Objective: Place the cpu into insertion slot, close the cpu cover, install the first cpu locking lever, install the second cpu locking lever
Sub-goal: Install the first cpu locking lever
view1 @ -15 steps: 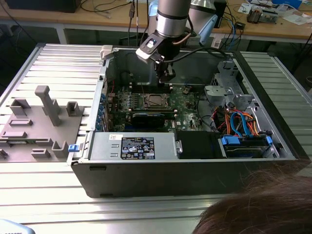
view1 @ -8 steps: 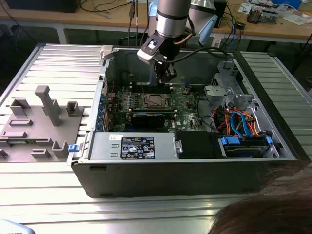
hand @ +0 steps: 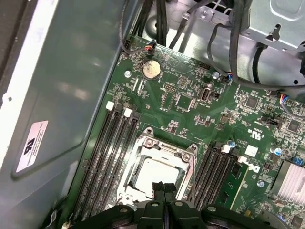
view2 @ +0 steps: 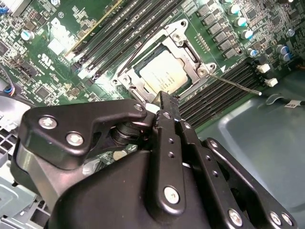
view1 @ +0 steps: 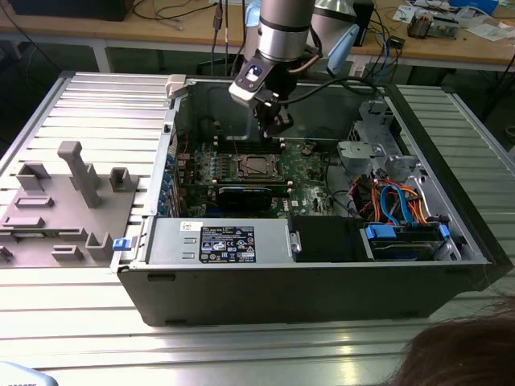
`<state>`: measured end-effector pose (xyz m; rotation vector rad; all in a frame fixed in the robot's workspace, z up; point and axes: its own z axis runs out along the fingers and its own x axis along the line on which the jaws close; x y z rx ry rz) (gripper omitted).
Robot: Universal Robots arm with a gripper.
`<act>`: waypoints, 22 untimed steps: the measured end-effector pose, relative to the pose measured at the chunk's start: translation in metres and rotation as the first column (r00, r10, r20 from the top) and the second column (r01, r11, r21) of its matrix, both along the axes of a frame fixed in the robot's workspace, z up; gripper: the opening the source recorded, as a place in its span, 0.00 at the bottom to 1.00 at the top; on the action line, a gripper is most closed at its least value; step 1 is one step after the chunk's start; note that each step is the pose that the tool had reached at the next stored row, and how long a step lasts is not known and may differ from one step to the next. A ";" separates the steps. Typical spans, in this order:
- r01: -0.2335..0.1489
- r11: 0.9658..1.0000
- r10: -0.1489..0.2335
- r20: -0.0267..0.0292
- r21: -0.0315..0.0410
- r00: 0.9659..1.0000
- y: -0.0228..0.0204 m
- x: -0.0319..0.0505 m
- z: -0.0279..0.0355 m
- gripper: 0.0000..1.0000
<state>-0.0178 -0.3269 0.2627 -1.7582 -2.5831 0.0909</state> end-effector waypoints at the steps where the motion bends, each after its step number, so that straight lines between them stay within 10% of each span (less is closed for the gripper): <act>1: -0.005 1.000 0.005 0.000 0.000 1.000 0.0000 0.0000 0.0000 0.11; 10: -0.070 0.998 0.070 0.000 0.000 0.998 0.0000 0.0000 0.0000 0.11; 22: -0.189 0.982 0.189 0.000 0.000 0.982 0.0000 0.0000 0.0000 0.11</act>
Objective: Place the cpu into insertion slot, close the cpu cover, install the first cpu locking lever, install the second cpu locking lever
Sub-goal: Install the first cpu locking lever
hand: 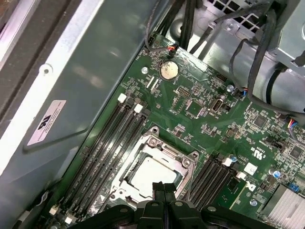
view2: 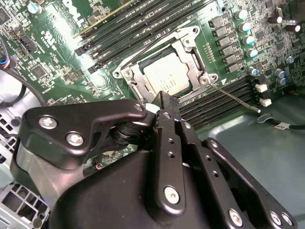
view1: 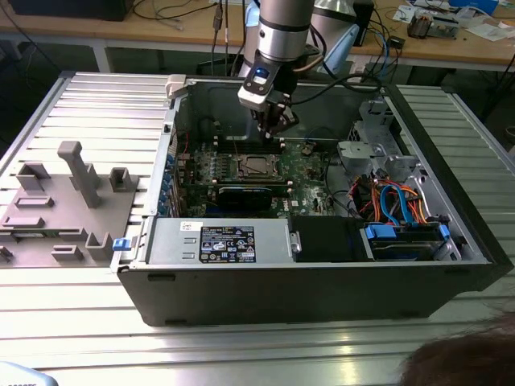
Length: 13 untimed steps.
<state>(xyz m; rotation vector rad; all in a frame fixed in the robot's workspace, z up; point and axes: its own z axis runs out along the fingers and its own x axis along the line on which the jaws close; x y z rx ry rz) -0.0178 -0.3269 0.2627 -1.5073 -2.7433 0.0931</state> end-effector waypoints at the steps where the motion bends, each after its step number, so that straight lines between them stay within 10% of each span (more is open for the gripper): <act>1: -0.006 1.000 0.006 0.000 0.000 1.000 0.0000 0.0000 0.0000 0.11; 13: -0.111 0.994 0.111 0.000 0.000 0.994 0.0000 0.0000 0.0000 0.11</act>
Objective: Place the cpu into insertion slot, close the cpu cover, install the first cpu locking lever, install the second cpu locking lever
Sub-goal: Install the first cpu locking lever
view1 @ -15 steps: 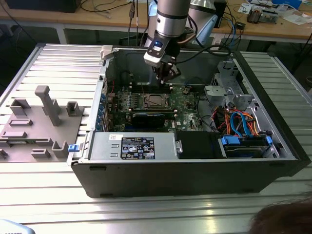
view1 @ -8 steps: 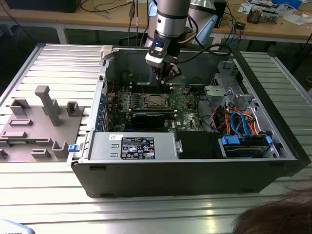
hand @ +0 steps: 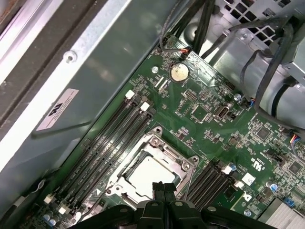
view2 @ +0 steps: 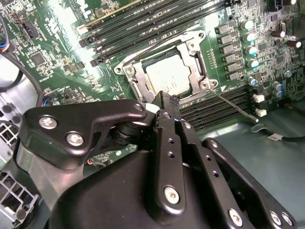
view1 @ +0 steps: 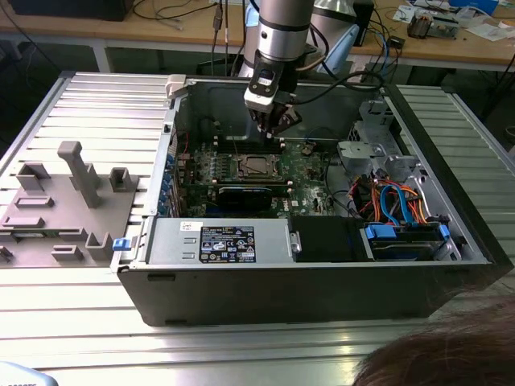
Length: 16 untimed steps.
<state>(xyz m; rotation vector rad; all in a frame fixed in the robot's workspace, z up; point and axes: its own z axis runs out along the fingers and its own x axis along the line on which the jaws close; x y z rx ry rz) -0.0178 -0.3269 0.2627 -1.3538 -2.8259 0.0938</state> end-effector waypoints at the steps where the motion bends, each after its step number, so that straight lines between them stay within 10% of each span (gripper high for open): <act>1: -0.006 1.000 0.006 0.000 0.000 1.000 0.0000 0.0000 0.0000 0.11; 16: -0.135 0.991 0.135 0.000 0.000 0.991 0.0000 0.0000 0.0000 0.11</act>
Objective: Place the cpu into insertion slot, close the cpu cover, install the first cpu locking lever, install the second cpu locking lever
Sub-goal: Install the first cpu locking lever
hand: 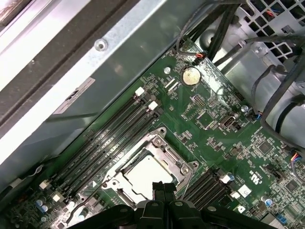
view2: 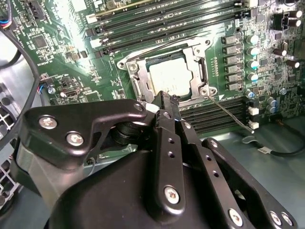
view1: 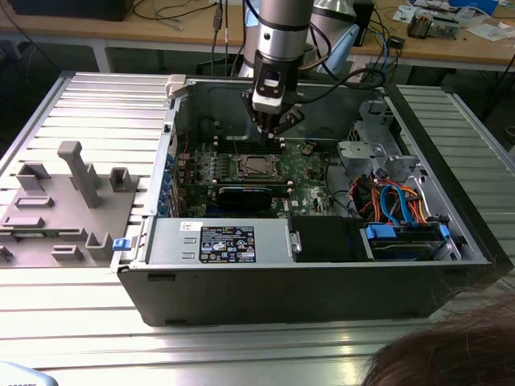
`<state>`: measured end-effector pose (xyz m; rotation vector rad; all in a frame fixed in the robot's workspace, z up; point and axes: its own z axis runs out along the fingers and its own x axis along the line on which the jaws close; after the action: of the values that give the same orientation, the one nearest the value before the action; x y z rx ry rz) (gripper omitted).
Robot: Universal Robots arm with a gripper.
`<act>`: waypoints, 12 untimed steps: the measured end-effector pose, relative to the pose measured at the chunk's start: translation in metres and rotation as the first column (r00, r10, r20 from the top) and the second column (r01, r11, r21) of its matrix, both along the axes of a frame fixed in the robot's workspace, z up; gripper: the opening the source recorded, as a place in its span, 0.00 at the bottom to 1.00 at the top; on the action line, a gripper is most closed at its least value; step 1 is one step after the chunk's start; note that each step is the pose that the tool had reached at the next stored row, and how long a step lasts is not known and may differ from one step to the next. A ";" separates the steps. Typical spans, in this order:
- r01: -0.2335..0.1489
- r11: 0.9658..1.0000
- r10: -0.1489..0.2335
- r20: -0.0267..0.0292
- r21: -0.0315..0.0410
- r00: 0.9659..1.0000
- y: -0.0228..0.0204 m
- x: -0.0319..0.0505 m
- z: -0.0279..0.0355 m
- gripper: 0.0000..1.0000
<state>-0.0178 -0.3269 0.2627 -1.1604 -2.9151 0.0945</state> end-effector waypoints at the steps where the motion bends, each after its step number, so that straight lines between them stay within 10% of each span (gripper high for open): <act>1: -0.007 1.000 0.007 0.000 0.000 1.000 0.0000 0.0000 0.0000 0.11; 12: -0.084 0.996 0.084 0.000 0.000 0.996 0.0000 0.0000 0.0000 0.11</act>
<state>-0.0178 -0.3269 0.2627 -1.0380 -2.9635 0.0947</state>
